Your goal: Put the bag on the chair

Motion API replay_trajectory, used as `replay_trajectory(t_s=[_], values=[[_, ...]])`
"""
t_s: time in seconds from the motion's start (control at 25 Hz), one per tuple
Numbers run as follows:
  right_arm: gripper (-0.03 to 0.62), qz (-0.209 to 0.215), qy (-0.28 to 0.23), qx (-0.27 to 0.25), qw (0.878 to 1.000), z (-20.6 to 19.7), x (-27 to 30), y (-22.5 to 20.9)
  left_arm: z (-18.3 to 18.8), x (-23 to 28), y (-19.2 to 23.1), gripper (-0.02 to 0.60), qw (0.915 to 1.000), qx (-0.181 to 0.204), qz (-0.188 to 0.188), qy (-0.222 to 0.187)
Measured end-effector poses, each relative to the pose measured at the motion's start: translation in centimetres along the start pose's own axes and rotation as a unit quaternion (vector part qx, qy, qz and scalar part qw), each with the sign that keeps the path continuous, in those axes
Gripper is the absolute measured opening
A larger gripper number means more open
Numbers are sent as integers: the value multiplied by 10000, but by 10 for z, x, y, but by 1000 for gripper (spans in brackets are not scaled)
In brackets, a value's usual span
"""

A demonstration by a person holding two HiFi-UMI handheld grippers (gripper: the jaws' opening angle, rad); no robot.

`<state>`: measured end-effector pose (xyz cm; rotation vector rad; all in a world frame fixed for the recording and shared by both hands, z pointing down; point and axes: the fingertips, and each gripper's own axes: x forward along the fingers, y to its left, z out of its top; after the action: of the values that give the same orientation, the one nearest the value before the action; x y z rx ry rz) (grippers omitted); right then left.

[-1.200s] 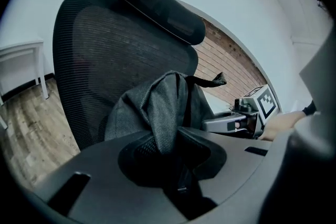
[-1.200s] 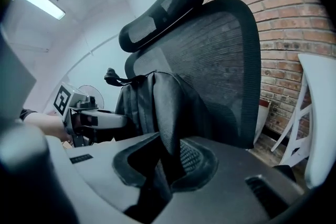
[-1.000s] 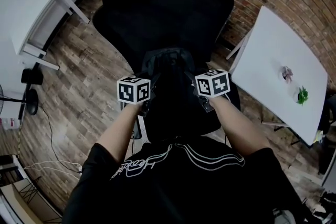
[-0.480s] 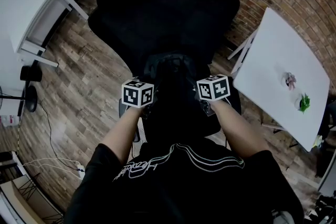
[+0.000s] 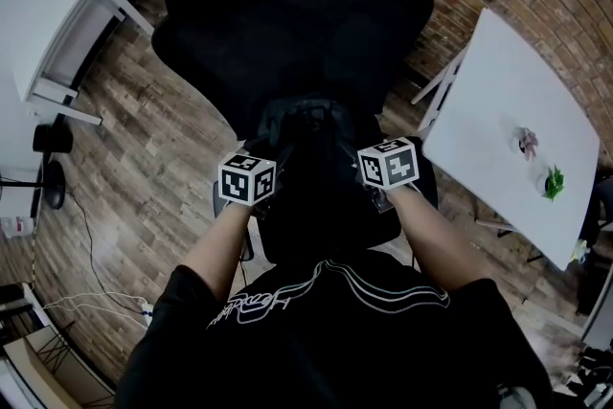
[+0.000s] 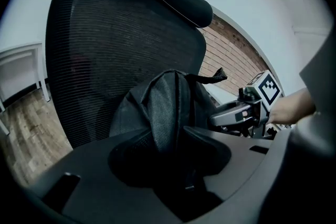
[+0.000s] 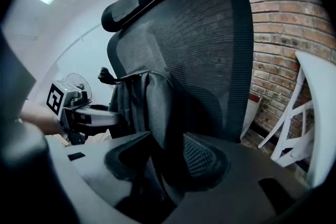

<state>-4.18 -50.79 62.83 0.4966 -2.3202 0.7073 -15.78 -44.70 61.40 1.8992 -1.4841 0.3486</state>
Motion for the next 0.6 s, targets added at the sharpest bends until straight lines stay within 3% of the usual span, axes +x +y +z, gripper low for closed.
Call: replay_trajectory(t_s=[0.16,0.28,0.6], values=[[215,-82,-143,-16,9999,1,-22,0,-4,-5,-1,265,9999,68,42,-112],[233,-198,-290,-46,9994,0,-41,9,-5,-19,3,304,9997,-19,65,-213],[210,439,-994,429,9932,13,-111,86,-8,-92,-30,311,9991,-194,-288,-262]])
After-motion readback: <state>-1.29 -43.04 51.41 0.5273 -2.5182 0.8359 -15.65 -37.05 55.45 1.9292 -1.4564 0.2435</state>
